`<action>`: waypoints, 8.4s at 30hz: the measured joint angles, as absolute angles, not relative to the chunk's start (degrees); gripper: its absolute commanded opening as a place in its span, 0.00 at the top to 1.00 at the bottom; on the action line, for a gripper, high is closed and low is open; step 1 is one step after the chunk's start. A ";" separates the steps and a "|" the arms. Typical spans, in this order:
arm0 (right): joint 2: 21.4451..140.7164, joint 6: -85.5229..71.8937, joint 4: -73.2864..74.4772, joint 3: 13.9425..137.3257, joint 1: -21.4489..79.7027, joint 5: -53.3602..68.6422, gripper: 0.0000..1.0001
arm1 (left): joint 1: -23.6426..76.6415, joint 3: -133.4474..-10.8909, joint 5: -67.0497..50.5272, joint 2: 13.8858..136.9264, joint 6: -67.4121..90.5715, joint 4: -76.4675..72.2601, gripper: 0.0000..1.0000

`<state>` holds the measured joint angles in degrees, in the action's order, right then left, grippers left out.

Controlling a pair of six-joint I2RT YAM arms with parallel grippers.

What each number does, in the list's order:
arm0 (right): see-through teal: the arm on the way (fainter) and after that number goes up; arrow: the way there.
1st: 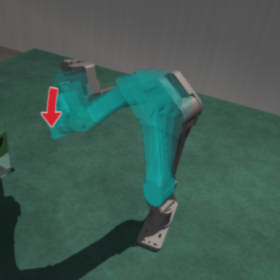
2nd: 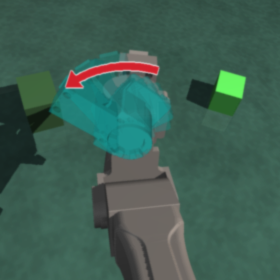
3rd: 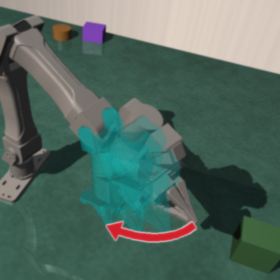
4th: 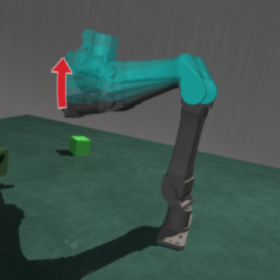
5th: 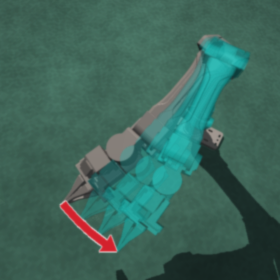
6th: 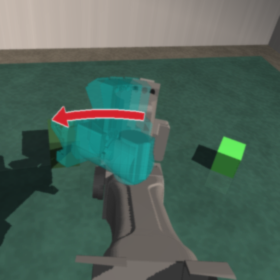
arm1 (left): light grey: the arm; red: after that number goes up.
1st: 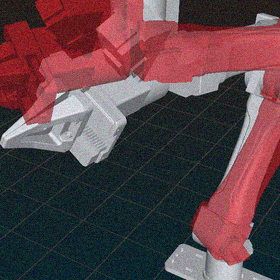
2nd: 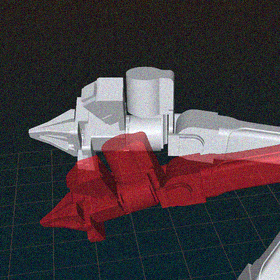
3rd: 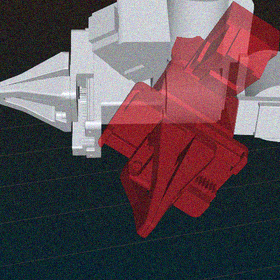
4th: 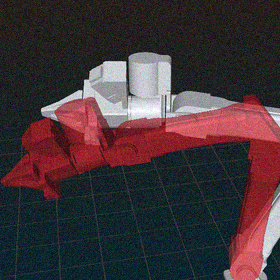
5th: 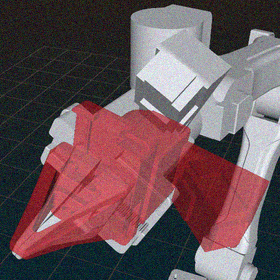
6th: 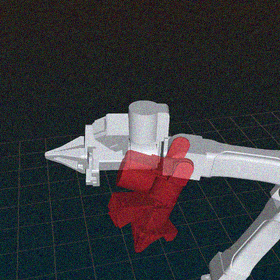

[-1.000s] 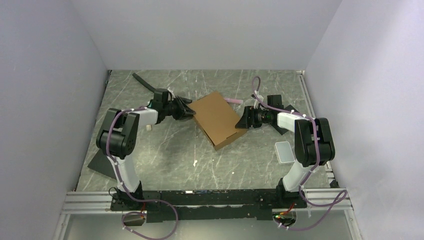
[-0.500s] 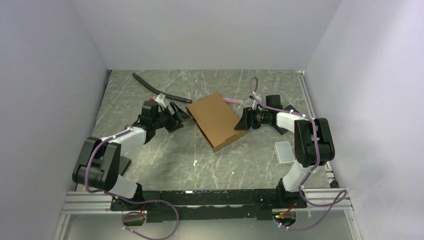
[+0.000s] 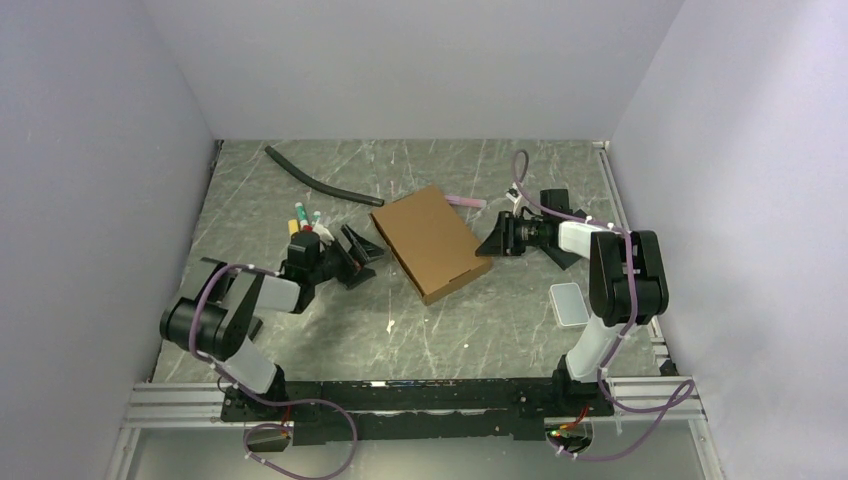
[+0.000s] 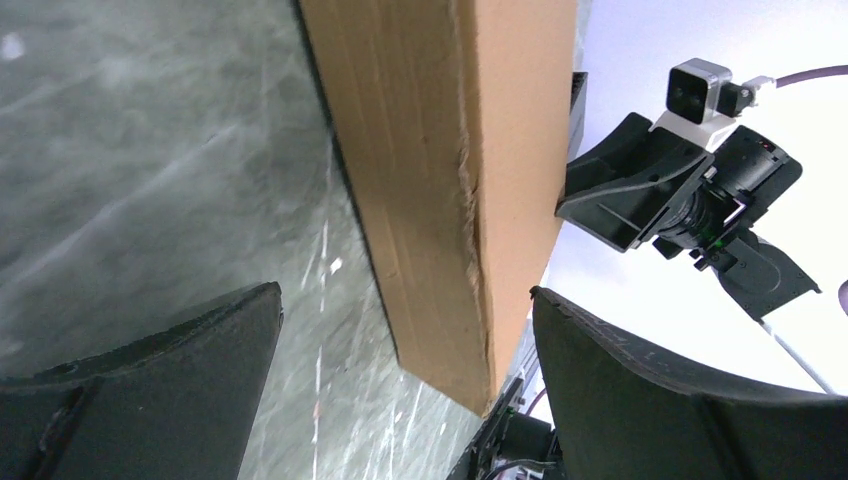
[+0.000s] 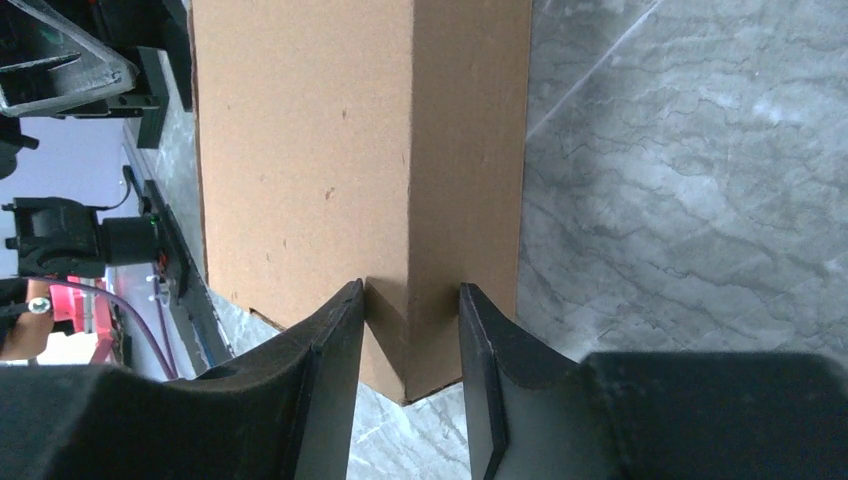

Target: Fold the paper box

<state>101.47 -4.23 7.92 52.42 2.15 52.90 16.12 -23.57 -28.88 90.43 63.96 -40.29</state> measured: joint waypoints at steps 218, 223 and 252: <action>106.04 -13.89 2.85 54.00 13.19 42.46 0.92 | 23.09 -42.85 -25.56 89.89 39.51 2.39 0.09; 102.98 -1.78 14.06 59.70 11.29 39.55 0.92 | 23.92 -42.72 -23.59 89.80 43.77 2.39 0.08; 103.74 8.84 27.03 54.11 22.37 45.25 1.00 | 27.97 -38.87 -16.53 90.08 53.71 -9.72 0.09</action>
<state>103.74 8.84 27.03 54.11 22.37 45.25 27.97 -38.87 -16.53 90.08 53.71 -9.72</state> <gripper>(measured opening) 0.009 0.912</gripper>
